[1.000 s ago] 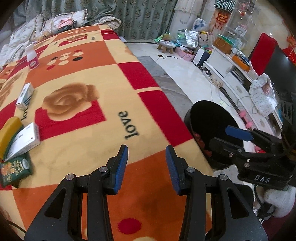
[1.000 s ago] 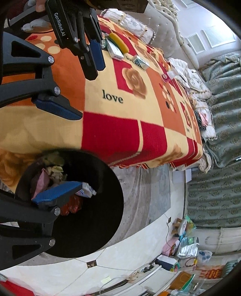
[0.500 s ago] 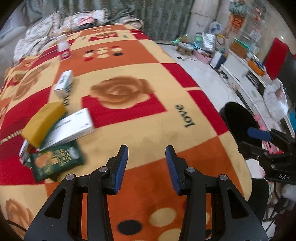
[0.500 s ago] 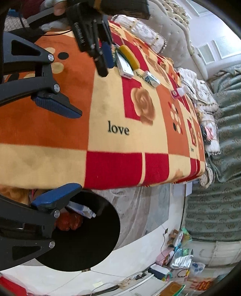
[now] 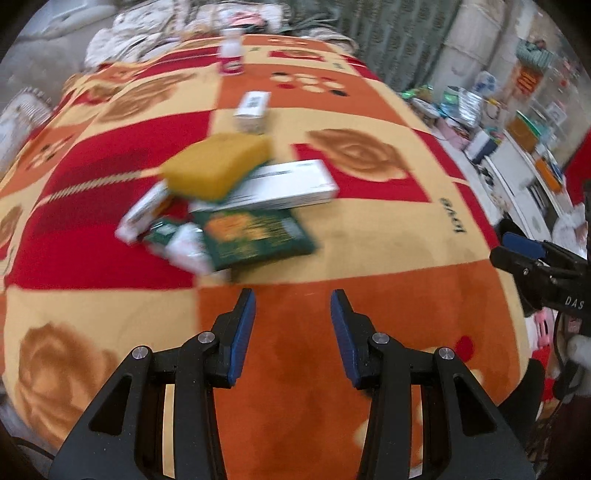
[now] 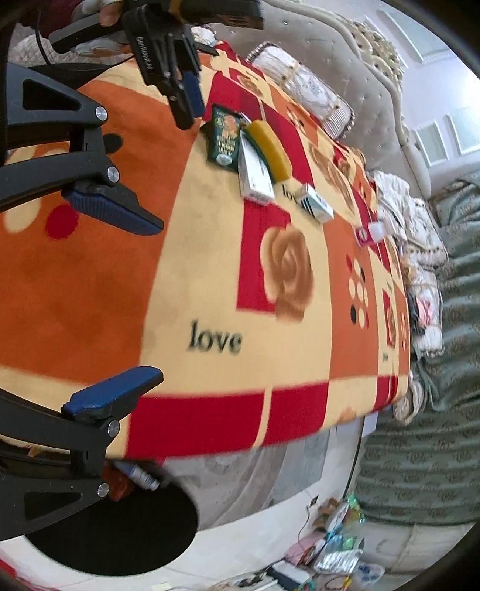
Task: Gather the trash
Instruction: 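Move both empty tools back over the remaining trash, then grasp the yellow-green sponge with the left tool while the right tool grasps the white barcode box, then carry the sponge and white box over the black bin and open both tools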
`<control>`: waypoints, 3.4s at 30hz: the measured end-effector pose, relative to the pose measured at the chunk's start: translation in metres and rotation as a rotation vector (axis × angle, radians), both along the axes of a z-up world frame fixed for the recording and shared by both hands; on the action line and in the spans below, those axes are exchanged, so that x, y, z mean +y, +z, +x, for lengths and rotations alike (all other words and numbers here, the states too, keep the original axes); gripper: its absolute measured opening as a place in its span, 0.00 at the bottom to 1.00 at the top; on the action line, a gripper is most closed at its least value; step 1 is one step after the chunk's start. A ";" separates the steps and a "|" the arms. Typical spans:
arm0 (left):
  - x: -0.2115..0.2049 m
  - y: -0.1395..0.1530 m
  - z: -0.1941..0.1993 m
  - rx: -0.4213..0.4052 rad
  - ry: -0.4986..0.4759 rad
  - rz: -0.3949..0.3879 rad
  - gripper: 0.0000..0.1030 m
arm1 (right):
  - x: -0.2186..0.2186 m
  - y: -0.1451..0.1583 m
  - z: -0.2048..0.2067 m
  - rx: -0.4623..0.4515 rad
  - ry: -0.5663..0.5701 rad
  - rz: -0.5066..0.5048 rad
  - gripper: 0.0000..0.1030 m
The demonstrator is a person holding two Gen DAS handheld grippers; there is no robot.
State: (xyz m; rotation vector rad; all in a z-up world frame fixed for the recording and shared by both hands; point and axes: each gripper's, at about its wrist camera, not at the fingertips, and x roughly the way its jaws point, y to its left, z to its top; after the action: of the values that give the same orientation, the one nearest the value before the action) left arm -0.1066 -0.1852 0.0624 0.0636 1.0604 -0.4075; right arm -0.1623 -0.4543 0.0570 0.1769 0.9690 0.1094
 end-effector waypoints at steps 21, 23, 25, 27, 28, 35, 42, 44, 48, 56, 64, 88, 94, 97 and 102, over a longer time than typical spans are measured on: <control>0.069 0.018 0.062 -0.018 0.160 -0.103 0.39 | 0.104 -0.008 0.085 0.024 0.219 0.034 0.72; 0.063 0.022 0.077 -0.028 0.139 -0.130 0.45 | 0.106 -0.007 0.088 0.024 0.219 0.036 0.73; 0.055 0.023 0.094 -0.012 0.109 -0.170 0.54 | 0.106 -0.008 0.091 0.026 0.213 0.045 0.73; 0.042 0.020 0.108 0.005 0.061 -0.174 0.55 | 0.104 -0.009 0.092 0.029 0.206 0.053 0.74; 0.033 0.017 0.114 0.015 0.033 -0.148 0.55 | 0.103 -0.010 0.093 0.031 0.202 0.057 0.74; -0.001 -0.010 0.138 0.025 -0.041 0.069 0.55 | 0.097 -0.015 0.097 0.046 0.195 0.058 0.76; 0.012 -0.016 0.156 0.055 0.003 -0.012 0.46 | 0.096 -0.019 0.107 0.053 0.188 0.069 0.77; 0.018 -0.014 0.160 0.066 0.022 -0.034 0.33 | 0.098 -0.018 0.110 0.050 0.196 0.070 0.77; 0.035 -0.003 0.160 0.056 0.062 -0.085 0.25 | 0.107 -0.017 0.118 0.042 0.218 0.057 0.77; 0.072 0.030 0.151 -0.019 0.129 -0.128 0.25 | 0.124 -0.004 0.155 -0.004 0.222 0.043 0.77; 0.096 0.027 0.150 -0.010 0.173 -0.159 0.25 | 0.149 -0.014 0.255 0.018 0.158 0.057 0.76; 0.023 0.045 0.087 -0.030 0.034 -0.223 0.25 | 0.093 0.012 0.166 -0.026 0.191 0.024 0.30; -0.012 0.043 0.055 -0.036 -0.018 -0.196 0.25 | 0.070 0.016 0.106 -0.038 0.159 0.031 0.30; -0.028 0.041 0.041 -0.033 -0.041 -0.184 0.25 | 0.058 0.012 0.083 -0.033 0.140 0.039 0.30; -0.052 0.038 0.021 -0.030 -0.074 -0.167 0.25 | 0.040 0.008 0.054 -0.031 0.112 0.055 0.30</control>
State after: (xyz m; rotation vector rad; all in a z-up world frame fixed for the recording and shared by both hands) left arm -0.0855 -0.2368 0.1002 -0.0401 0.9930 -0.5590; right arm -0.1083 -0.4145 0.0651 0.1709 0.9455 0.2405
